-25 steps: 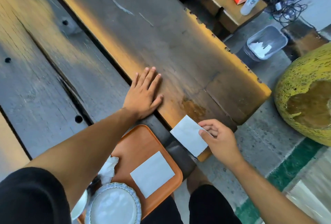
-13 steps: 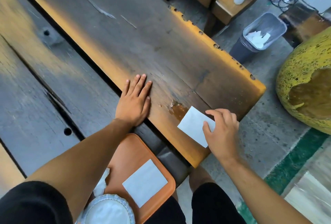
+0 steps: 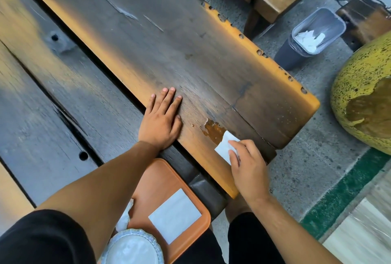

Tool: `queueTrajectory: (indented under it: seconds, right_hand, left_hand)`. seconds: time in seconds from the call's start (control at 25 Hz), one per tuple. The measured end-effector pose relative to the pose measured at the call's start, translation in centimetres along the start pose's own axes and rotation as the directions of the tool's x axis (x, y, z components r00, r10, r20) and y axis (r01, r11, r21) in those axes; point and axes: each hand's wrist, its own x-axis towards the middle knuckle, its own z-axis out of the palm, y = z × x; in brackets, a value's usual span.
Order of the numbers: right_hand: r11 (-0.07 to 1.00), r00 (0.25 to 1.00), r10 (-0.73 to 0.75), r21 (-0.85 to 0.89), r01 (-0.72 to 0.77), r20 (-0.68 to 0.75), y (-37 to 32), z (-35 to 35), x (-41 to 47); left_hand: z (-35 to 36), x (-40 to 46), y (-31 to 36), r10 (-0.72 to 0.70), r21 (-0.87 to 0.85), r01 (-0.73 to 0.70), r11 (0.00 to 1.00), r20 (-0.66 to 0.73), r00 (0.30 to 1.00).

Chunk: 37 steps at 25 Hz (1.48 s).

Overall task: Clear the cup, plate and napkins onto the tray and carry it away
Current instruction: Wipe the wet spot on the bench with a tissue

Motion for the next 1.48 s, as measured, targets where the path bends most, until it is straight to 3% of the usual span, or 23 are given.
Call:
queueTrajectory:
  seconds: [0.2,0.28,0.36,0.48,0.56,1.08,1.24,1.36,1.48]
  right_hand:
    - [0.995,0.987,-0.079,0.071,0.069,0.140,-0.4,0.2,-1.7]
    - [0.990,0.988,-0.043,0.138,0.023,0.145,-0.6,-0.2,-2.4]
    - [0.970,0.992,0.111,0.210,-0.122,0.067,-0.9,-0.9,-2.0]
    - [0.898,0.924,0.380,0.255,-0.358,-0.044,-0.4,-1.4,0.4]
    - [0.889,0.904,0.421,0.228,-0.397,-0.070,-0.5,-1.2,2.0]
    - [0.984,0.987,0.158,0.087,-0.155,-0.020,-6.7,2.4,7.8]
    - [0.999,0.994,0.006,0.051,-0.012,0.110,-7.7,3.4,8.7]
    - [0.984,0.954,-0.176,0.045,0.170,0.243,-7.4,3.3,9.2]
    - [0.931,0.838,-0.356,0.079,0.357,0.414,-6.1,1.7,9.4]
  left_hand:
    - [0.1,0.0,0.0,-0.003,0.004,0.003,1.000,-0.004,1.000]
    - [0.1,0.0,0.0,-0.002,0.003,0.002,1.000,-0.001,1.000]
    - [0.0,0.0,0.0,-0.005,0.016,0.005,1.000,0.003,1.000]
    - [0.0,0.0,0.0,-0.008,0.019,0.008,1.000,0.003,1.000]
    - [0.1,0.0,0.1,-0.007,0.024,0.007,1.000,0.006,1.000]
    - [0.1,-0.1,-0.3,0.017,-0.003,-0.017,1.000,-0.021,1.000]
    - [0.2,-0.1,-0.3,0.022,-0.014,-0.022,1.000,-0.027,0.999]
    - [0.2,-0.2,-0.4,0.028,-0.027,-0.029,0.999,-0.034,0.999]
    - [0.1,-0.1,-0.3,0.028,-0.030,-0.029,0.999,-0.037,0.999]
